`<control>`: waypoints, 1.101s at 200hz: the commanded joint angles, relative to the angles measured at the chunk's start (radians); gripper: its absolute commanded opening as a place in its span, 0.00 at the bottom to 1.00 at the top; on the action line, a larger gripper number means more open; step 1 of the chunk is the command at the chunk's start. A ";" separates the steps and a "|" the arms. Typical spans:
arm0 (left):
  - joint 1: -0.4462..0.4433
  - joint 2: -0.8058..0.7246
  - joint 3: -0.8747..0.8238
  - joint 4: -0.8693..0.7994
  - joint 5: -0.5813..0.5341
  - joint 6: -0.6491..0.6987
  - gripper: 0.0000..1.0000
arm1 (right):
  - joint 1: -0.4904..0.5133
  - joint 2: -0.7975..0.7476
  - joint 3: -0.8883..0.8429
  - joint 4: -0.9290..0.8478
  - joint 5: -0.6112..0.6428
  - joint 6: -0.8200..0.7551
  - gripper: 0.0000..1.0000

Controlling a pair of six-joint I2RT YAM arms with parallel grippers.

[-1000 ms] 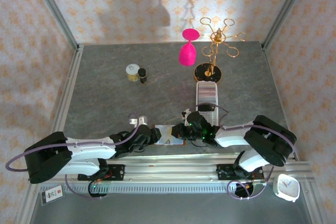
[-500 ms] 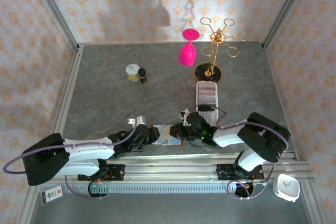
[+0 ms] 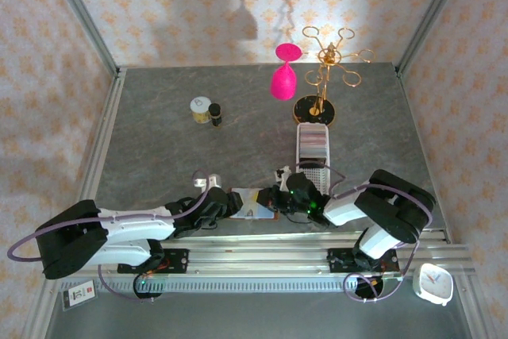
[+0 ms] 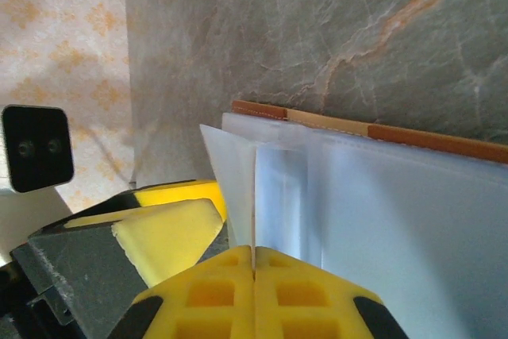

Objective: Put the credit cards into the card holder
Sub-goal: Insert the credit card into the card slot.

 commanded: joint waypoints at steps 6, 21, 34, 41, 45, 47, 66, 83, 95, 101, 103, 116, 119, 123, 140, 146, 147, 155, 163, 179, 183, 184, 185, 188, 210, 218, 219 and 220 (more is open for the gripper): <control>0.029 0.012 -0.034 -0.082 -0.039 0.022 0.56 | 0.004 -0.002 -0.025 0.105 0.029 0.045 0.00; 0.033 0.009 -0.038 -0.076 -0.037 0.021 0.56 | 0.002 0.000 -0.032 0.106 0.040 0.056 0.00; 0.034 0.012 -0.044 -0.072 -0.032 0.019 0.55 | 0.001 0.008 -0.036 0.116 0.043 0.066 0.00; 0.037 0.013 -0.045 -0.071 -0.029 0.018 0.55 | 0.001 0.014 -0.037 0.115 0.045 0.068 0.00; 0.036 0.014 -0.046 -0.072 -0.028 0.019 0.54 | 0.001 0.016 -0.036 0.114 0.046 0.070 0.00; 0.037 0.014 -0.047 -0.070 -0.028 0.019 0.53 | 0.001 0.018 -0.036 0.114 0.045 0.071 0.00; 0.038 0.015 -0.055 -0.065 -0.022 0.016 0.44 | 0.001 0.034 -0.042 0.121 0.052 0.079 0.00; 0.039 0.017 -0.067 -0.047 -0.015 0.015 0.39 | 0.002 0.048 -0.039 0.128 0.045 0.081 0.00; 0.040 0.023 -0.069 -0.050 -0.018 0.016 0.35 | 0.008 0.056 -0.030 0.119 0.041 0.071 0.00; 0.039 0.025 -0.069 -0.051 -0.015 0.017 0.32 | 0.013 0.060 -0.020 0.100 0.044 0.064 0.00; 0.039 0.027 -0.068 -0.052 -0.016 0.018 0.32 | 0.014 0.061 -0.017 0.092 0.046 0.060 0.00; 0.040 0.033 -0.067 -0.050 -0.010 0.021 0.29 | 0.027 0.070 0.011 0.029 0.056 0.031 0.02; 0.040 0.034 -0.067 -0.050 -0.009 0.022 0.29 | 0.030 0.071 0.017 0.020 0.058 0.026 0.02; 0.039 0.036 -0.067 -0.048 -0.004 0.024 0.28 | 0.032 0.074 0.022 0.009 0.061 0.021 0.03; 0.039 0.046 -0.067 -0.047 0.004 0.028 0.23 | 0.039 0.081 0.031 0.003 0.065 0.017 0.07; 0.039 0.048 -0.067 -0.047 0.007 0.027 0.22 | 0.042 0.081 0.034 -0.005 0.068 0.015 0.10; 0.039 0.048 -0.067 -0.047 0.007 0.028 0.22 | 0.042 0.082 0.035 -0.006 0.068 0.014 0.10; 0.040 0.050 -0.067 -0.047 0.008 0.028 0.21 | 0.045 0.076 0.040 -0.025 0.072 0.004 0.13; 0.039 0.050 -0.068 -0.048 0.008 0.029 0.21 | 0.045 0.068 0.047 -0.057 0.080 -0.009 0.17; 0.040 0.046 -0.070 -0.053 0.005 0.027 0.21 | 0.045 0.035 0.063 -0.162 0.125 -0.049 0.25; 0.039 0.046 -0.070 -0.053 0.004 0.027 0.21 | 0.044 0.023 0.067 -0.189 0.138 -0.059 0.27; 0.040 0.046 -0.071 -0.053 0.004 0.026 0.21 | 0.045 0.021 0.068 -0.195 0.142 -0.061 0.27; 0.040 0.044 -0.071 -0.053 0.004 0.026 0.21 | 0.045 0.018 0.070 -0.201 0.144 -0.064 0.28; 0.039 0.044 -0.072 -0.052 0.004 0.027 0.21 | 0.045 0.009 0.071 -0.213 0.154 -0.069 0.29; 0.039 0.039 -0.076 -0.051 0.005 0.025 0.21 | 0.047 -0.057 0.084 -0.316 0.212 -0.110 0.35; 0.040 0.037 -0.078 -0.052 0.004 0.025 0.21 | 0.047 -0.080 0.093 -0.359 0.232 -0.127 0.37; 0.040 0.037 -0.078 -0.051 0.004 0.025 0.21 | 0.047 -0.082 0.093 -0.365 0.235 -0.129 0.37; 0.040 0.037 -0.078 -0.051 0.004 0.025 0.21 | 0.047 -0.082 0.093 -0.365 0.235 -0.129 0.37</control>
